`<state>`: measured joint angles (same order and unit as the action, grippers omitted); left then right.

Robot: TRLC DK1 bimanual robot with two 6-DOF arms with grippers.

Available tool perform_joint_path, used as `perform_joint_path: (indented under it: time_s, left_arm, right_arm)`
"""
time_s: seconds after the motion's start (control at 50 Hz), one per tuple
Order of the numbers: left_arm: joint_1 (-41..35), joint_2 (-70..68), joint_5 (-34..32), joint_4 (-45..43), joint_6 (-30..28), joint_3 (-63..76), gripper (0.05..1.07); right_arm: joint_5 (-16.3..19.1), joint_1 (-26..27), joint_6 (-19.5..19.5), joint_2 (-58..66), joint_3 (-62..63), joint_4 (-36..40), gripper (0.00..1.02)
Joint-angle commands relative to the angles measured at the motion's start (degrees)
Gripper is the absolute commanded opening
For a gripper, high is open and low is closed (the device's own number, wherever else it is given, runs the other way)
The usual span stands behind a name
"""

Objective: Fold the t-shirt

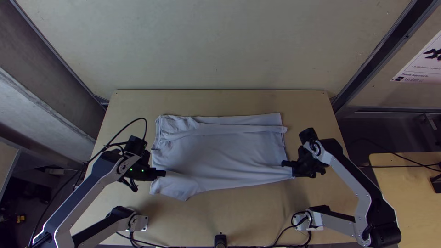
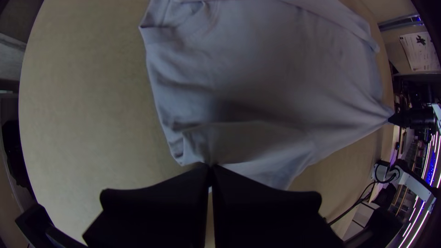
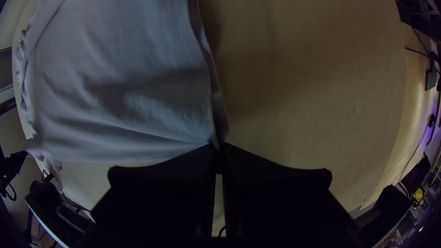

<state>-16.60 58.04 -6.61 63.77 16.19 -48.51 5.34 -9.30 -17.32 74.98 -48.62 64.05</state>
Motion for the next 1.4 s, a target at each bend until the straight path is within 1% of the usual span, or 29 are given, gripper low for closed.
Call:
perform_joint_path:
  time_s: [0.0,0.1,0.3,0.46,0.86,1.38]
  left_arm:
    - [1.9,-0.6,0.0,1.0,-2.3,-2.7,0.08]
    - [2.9,0.5,0.0,0.7,-2.6,-4.5,0.08]
    - [8.4,5.3,-0.6,0.6,-6.8,-9.8,0.08]
    - [11.4,9.4,-1.0,0.2,-8.5,-14.3,0.08]
    - [12.6,22.3,-1.0,-1.6,-10.0,-25.5,0.08]
    - [14.9,41.7,-0.9,-2.4,-11.8,-43.5,0.08]
  right_arm:
    - [-1.6,0.0,0.1,-0.9,-3.4,0.9,0.02]
    - [-1.6,0.0,0.1,0.1,-5.6,0.8,0.02]
    - [-1.6,0.0,0.0,3.5,-8.5,0.9,0.02]
    - [-1.6,-0.1,-0.3,6.3,-11.4,0.7,0.02]
    - [-1.8,-0.2,-0.5,17.5,-23.5,0.0,0.02]
    - [-2.7,0.6,0.7,36.4,-43.8,0.1,0.02]
